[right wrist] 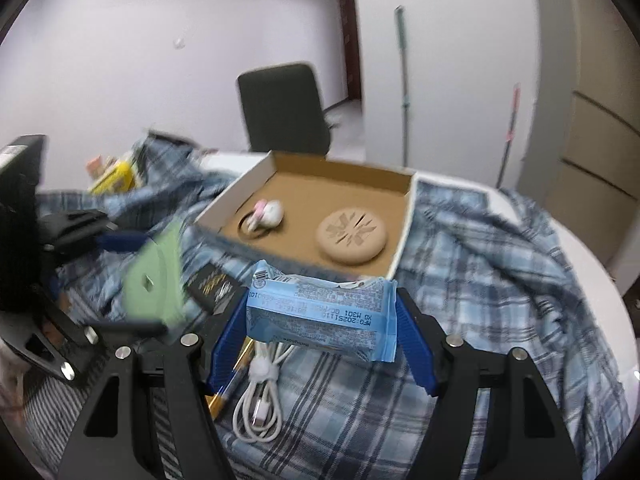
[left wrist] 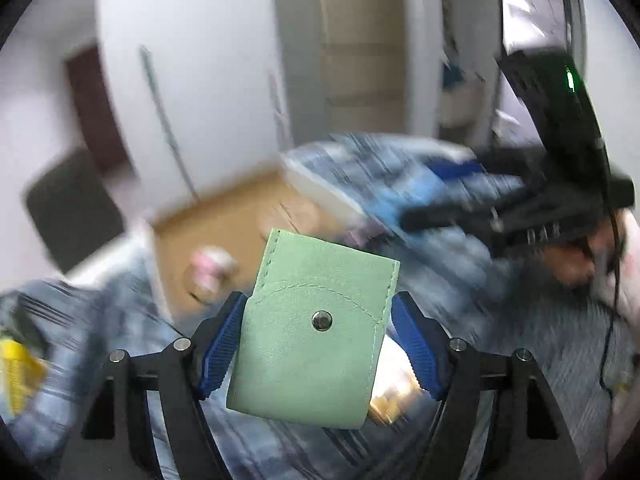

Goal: Organize soft objects
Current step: 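Lower the pouch and wipes into the box and open both tools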

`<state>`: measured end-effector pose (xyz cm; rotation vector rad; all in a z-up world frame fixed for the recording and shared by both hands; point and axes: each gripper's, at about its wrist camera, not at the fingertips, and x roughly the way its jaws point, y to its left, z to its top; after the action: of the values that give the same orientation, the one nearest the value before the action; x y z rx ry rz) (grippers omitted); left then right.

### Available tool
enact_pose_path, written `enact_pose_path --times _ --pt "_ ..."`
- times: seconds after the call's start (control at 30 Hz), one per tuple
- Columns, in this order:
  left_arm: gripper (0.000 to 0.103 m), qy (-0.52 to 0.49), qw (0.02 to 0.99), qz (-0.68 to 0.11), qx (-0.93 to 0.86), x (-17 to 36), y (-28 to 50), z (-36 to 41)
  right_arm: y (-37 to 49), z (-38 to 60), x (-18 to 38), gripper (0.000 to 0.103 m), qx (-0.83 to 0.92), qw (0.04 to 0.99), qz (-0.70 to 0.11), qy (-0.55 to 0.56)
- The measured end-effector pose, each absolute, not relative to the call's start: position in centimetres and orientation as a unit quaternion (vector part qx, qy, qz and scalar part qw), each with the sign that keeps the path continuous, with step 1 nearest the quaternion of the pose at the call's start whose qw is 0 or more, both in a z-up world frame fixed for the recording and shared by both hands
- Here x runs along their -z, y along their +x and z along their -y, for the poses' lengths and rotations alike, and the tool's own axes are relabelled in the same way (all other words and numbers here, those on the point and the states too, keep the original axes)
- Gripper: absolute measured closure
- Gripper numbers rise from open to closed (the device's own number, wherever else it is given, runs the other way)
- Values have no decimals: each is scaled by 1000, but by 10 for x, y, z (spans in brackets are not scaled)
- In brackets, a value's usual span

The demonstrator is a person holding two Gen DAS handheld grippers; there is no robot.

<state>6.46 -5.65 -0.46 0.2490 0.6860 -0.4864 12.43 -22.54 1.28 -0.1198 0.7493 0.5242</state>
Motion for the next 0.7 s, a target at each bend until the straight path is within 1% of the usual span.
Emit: enact_pose_path --times 0.13,0.3,0.43,0.57,0.7 --pt "27 88 940 -267 193 -32 60 48 127 228 -37 34 -234 909 -343 -52" --pt "27 43 962 -226 145 -74 70 41 137 220 -72 34 -211 927 -305 -58" --pt "27 -2 976 -194 99 -101 84 34 156 206 -89 34 -202 934 -292 -50" --pt "27 -24 982 -177 66 -115 103 30 177 193 -92 34 -192 936 -292 -44" --pt "27 -30 983 -173 55 -114 123 28 191 181 -86 34 -192 934 -299 -37"
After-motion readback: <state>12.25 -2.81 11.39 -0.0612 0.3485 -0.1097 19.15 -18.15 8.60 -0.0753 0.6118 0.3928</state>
